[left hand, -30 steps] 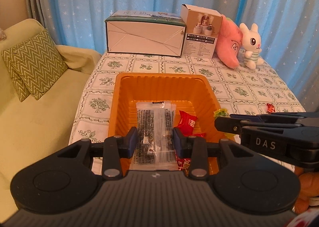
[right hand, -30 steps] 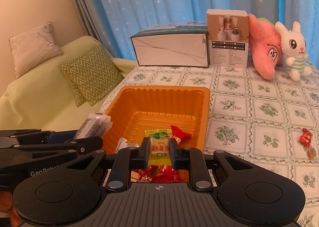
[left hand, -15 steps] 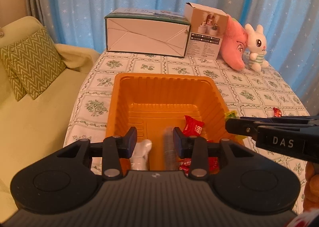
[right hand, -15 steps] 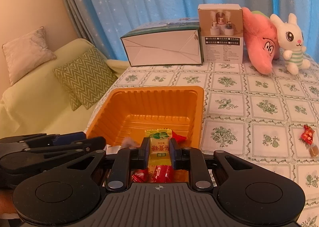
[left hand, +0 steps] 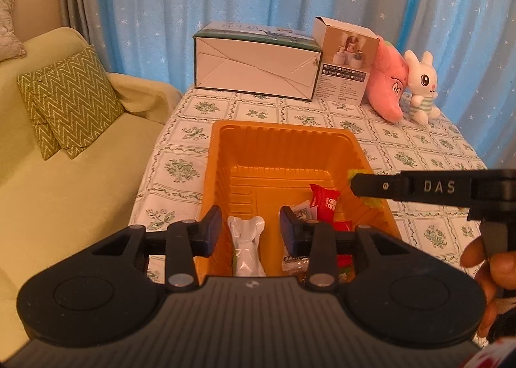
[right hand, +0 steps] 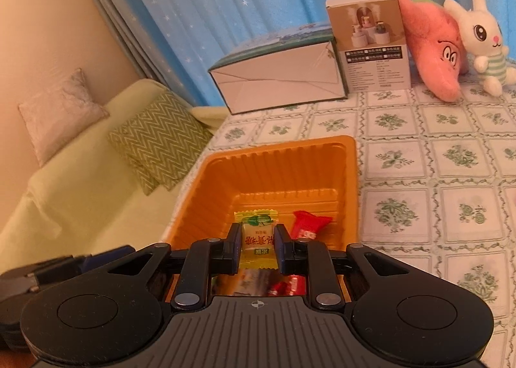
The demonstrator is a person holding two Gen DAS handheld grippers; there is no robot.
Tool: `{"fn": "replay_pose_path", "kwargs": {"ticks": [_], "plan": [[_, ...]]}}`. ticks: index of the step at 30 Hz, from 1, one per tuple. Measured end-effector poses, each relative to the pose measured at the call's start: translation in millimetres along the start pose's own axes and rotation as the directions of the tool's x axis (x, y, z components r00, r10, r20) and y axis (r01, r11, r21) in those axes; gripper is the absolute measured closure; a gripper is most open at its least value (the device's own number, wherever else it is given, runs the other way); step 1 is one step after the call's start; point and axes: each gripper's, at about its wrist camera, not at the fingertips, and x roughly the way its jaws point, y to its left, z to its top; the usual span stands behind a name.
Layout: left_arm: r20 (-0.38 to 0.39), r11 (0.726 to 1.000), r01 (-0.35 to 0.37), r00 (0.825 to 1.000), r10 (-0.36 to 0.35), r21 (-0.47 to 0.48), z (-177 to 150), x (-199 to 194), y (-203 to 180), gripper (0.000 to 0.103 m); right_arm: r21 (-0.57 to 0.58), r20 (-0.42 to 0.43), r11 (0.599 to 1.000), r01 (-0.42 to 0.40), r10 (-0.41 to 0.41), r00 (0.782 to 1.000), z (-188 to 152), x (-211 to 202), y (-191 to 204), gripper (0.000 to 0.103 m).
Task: Organize snacks
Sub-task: 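Lower both snacks into the orange tray and open both tools, then withdraw both tools from the tray toward the remaining candies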
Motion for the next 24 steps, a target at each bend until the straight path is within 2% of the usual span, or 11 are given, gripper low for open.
{"fn": "replay_pose_path", "kwargs": {"ticks": [2,3,9,17,24], "plan": [[0.007,1.000,-0.010,1.000,0.010,-0.005,-1.2,-5.9,0.2,0.066,-0.004,0.021,1.000,-0.002,0.002,1.000,1.4,-4.6,1.3,0.036],[0.009,1.000,-0.010,1.000,0.010,-0.012,-2.4,-9.2,0.2,0.063,0.004,0.034,1.000,-0.003,0.003,0.999,1.3,-8.1,1.0,0.034],[0.014,1.000,-0.002,1.000,0.003,-0.013,-11.2,-28.8,-10.7,0.061,0.052,0.051,0.998,0.032,-0.035,0.998,-9.8,-37.5,-8.8,0.034],[0.022,1.000,0.021,1.000,-0.020,-0.007,-28.0,-64.6,-36.7,0.058,0.068,0.053,0.987,0.144,-0.148,0.988,-47.5,-98.0,-23.4,0.034],[0.012,0.999,0.042,0.999,-0.042,0.003,-46.9,-92.3,-64.6,0.058,0.078,0.063,0.980,0.186,-0.191,0.980,-76.8,-147.3,-29.9,0.034]]}}
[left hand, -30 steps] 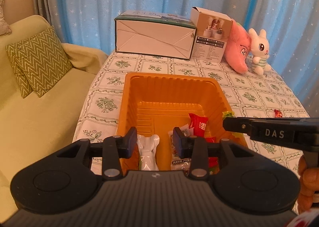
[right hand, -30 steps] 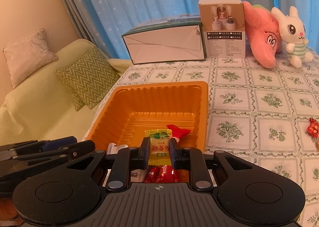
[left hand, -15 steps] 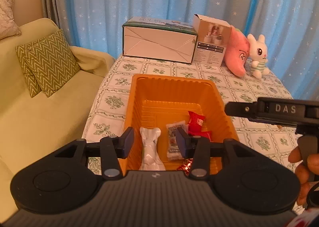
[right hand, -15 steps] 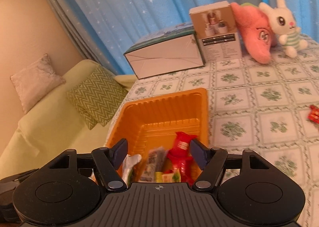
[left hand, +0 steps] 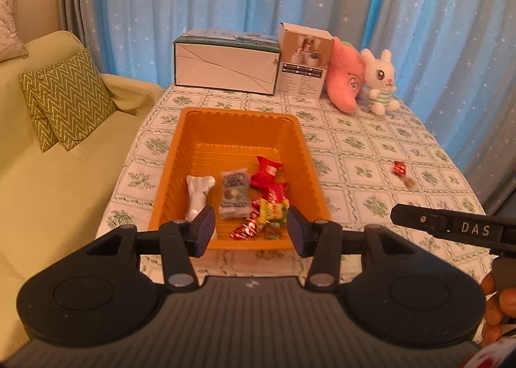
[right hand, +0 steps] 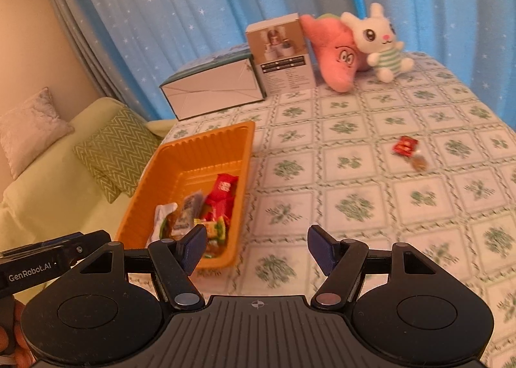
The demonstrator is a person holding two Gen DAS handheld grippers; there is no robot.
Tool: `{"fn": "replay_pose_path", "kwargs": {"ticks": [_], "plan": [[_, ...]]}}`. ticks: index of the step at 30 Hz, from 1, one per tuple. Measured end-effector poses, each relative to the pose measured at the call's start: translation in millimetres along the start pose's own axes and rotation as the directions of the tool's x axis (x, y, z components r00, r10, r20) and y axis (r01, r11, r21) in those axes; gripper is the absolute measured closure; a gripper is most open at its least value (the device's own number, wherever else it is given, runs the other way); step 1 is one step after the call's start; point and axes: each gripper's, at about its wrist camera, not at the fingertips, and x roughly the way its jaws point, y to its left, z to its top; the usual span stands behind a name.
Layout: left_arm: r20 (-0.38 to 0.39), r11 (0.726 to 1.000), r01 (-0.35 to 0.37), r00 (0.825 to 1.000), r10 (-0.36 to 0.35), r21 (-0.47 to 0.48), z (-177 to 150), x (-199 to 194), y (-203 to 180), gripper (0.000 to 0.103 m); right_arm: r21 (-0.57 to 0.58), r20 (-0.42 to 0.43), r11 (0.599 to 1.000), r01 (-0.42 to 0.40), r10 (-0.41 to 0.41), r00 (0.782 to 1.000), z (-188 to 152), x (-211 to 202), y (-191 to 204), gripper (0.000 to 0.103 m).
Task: Organize snacks
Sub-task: 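Withdraw both tools from the tray toward the remaining candies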
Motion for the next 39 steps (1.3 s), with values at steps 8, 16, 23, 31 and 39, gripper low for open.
{"fn": "replay_pose_path", "kwargs": {"ticks": [8,16,23,31,39], "plan": [[-0.016,1.000,0.014,1.000,-0.014,0.022,-15.9,-20.6,-30.7,0.058,-0.016,0.038,0.999,0.051,-0.050,0.998,-12.9,-43.5,-14.2,0.034],[-0.025,0.997,0.065,0.998,-0.064,0.038,-25.4,-31.1,-63.1,0.058,0.017,0.053,0.995,0.096,-0.097,0.994,-22.4,-73.5,-38.0,0.034],[-0.036,0.991,0.112,0.993,-0.110,0.070,-27.5,-31.1,-89.8,0.058,0.066,0.051,0.988,0.141,-0.145,0.988,-29.5,-89.4,-64.8,0.034],[-0.045,0.985,0.144,0.989,-0.140,0.096,-27.4,-25.7,-113.2,0.058,0.097,0.045,0.977,0.192,-0.197,0.979,-31.2,-101.2,-92.0,0.034],[-0.061,0.979,0.172,0.984,-0.166,0.111,-28.0,-20.1,-129.5,0.058,0.099,0.038,0.972,0.214,-0.219,0.975,-31.2,-104.8,-101.9,0.034]]}}
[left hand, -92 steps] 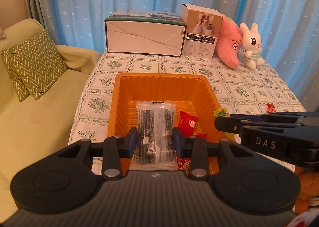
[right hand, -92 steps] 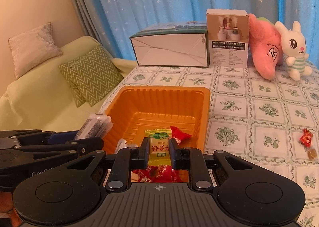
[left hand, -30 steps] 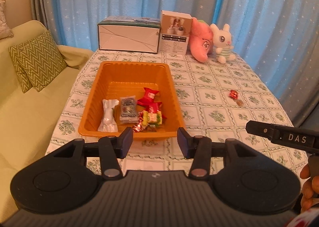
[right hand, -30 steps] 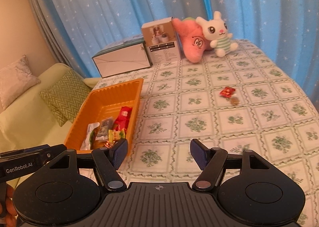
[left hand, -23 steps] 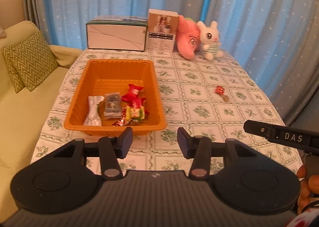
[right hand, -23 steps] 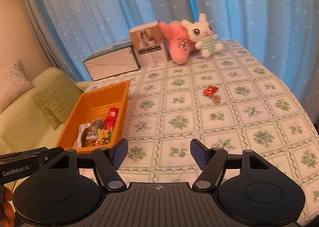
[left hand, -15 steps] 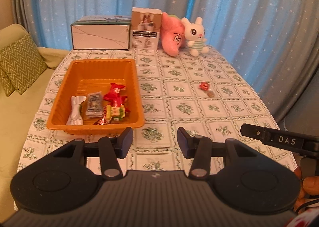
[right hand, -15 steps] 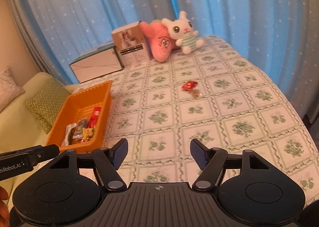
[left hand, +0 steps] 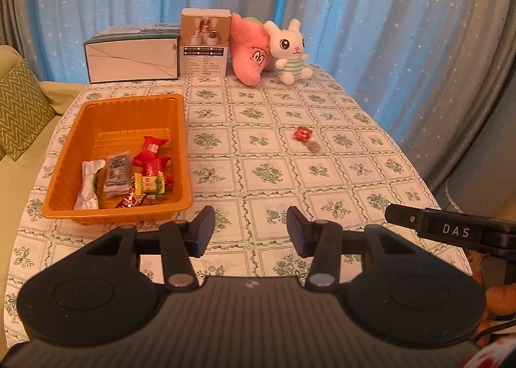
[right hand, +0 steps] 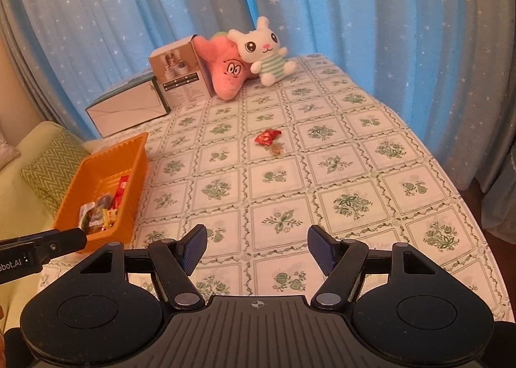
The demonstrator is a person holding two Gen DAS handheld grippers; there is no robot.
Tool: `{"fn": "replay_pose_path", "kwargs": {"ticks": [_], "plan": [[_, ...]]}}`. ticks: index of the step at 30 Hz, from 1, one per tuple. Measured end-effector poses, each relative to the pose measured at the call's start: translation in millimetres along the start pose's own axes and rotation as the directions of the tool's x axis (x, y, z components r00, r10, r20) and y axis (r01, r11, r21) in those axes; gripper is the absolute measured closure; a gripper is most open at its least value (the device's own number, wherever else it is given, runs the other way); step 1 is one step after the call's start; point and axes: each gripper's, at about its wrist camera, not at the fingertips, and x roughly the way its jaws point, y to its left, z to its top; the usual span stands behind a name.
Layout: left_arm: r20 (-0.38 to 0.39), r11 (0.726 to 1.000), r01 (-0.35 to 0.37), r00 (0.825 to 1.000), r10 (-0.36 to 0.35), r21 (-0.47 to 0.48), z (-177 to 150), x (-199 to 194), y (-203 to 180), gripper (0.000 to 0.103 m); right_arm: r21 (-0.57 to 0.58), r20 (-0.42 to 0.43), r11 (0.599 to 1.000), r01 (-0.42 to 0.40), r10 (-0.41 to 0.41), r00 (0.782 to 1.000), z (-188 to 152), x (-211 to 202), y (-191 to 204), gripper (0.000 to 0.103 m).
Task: Organize snacks
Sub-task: 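Withdraw both tools from the tray toward the remaining candies, then grasp the small brown candy with the right tool while left grasps the red candy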
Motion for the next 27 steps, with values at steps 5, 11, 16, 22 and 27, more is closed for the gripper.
{"fn": "replay_pose_path", "kwargs": {"ticks": [5,11,16,22,27], "plan": [[-0.005,1.000,0.011,1.000,-0.011,0.006,2.9,5.4,-5.3,0.058,0.008,-0.001,1.000,0.010,-0.010,1.000,1.9,2.1,-5.9,0.034],[-0.014,1.000,0.021,1.000,-0.021,0.011,7.9,15.8,-9.5,0.058,0.011,0.001,1.000,0.021,-0.022,1.000,5.2,6.8,-13.0,0.034],[-0.022,0.999,0.030,0.999,-0.030,0.024,14.7,29.2,-15.2,0.058,0.018,0.003,0.999,0.030,-0.030,1.000,10.5,16.1,-19.7,0.034],[-0.027,0.998,0.044,0.999,-0.043,0.039,30.4,55.1,-19.5,0.058,0.008,0.017,0.999,0.047,-0.047,0.999,25.4,36.4,-29.4,0.034],[-0.029,0.998,0.046,0.999,-0.045,0.043,48.2,86.9,-20.8,0.058,-0.030,0.036,0.999,0.037,-0.036,0.999,42.5,63.7,-36.1,0.034]]}}
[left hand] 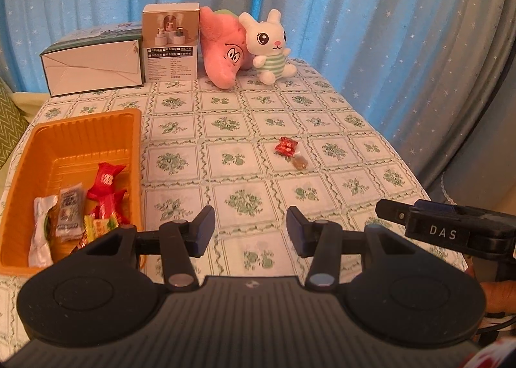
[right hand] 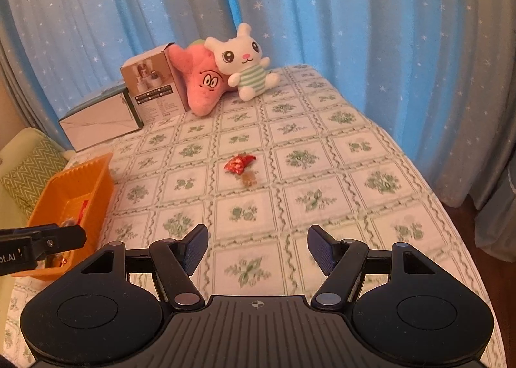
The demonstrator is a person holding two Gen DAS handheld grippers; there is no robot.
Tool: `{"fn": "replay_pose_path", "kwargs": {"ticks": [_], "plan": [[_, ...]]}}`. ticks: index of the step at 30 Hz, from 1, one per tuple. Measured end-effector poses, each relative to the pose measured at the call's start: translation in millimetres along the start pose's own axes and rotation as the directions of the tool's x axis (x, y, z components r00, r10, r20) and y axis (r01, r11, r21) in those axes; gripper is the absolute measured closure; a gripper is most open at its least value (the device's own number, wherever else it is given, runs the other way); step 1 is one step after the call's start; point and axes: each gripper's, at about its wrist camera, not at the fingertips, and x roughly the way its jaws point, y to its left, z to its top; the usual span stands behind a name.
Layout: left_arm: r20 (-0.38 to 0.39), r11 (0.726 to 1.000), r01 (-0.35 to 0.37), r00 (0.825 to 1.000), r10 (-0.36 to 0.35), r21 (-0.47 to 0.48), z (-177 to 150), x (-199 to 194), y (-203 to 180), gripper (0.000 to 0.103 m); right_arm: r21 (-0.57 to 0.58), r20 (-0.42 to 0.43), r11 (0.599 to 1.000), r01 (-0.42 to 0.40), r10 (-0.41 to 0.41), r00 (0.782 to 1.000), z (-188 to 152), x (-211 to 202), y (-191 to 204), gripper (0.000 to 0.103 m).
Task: Organize snacks
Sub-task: 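Grasp the small brown candy with the right tool while left grasps the red candy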
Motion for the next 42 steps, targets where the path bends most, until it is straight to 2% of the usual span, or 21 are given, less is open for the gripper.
{"fn": "replay_pose_path", "kwargs": {"ticks": [15,17,24,28,30,31,42], "plan": [[-0.036,1.000,-0.008,0.999,0.008,0.002,41.8,103.0,16.7,0.058,-0.133,0.005,0.990,-0.045,0.046,0.999,26.7,121.2,-1.9,0.036],[-0.040,1.000,-0.006,0.999,0.007,0.008,44.5,113.6,17.4,0.058,-0.155,0.001,0.987,-0.049,0.049,0.999,28.2,137.8,-1.2,0.050],[-0.048,1.000,0.000,0.999,0.001,0.022,51.6,143.5,19.4,0.058,-0.235,0.002,0.971,-0.044,0.046,0.999,29.4,179.1,3.0,0.058],[-0.054,1.000,0.000,0.999,0.002,0.029,55.8,155.4,20.2,0.058,-0.266,-0.011,0.963,-0.043,0.041,0.999,29.2,197.4,8.0,0.067],[-0.058,0.999,0.001,0.998,0.001,0.035,57.5,160.6,19.7,0.058,-0.278,-0.020,0.960,-0.042,0.038,0.999,28.4,204.2,10.0,0.073],[-0.060,0.999,0.001,0.998,0.001,0.037,58.1,162.6,19.0,0.058,-0.287,-0.021,0.957,-0.037,0.033,0.999,27.9,206.0,10.7,0.080],[-0.062,0.994,0.067,0.996,-0.062,0.089,63.8,198.9,-10.2,0.059,-0.192,0.023,0.981,0.004,0.000,1.000,35.8,167.3,-31.9,0.082]]}}
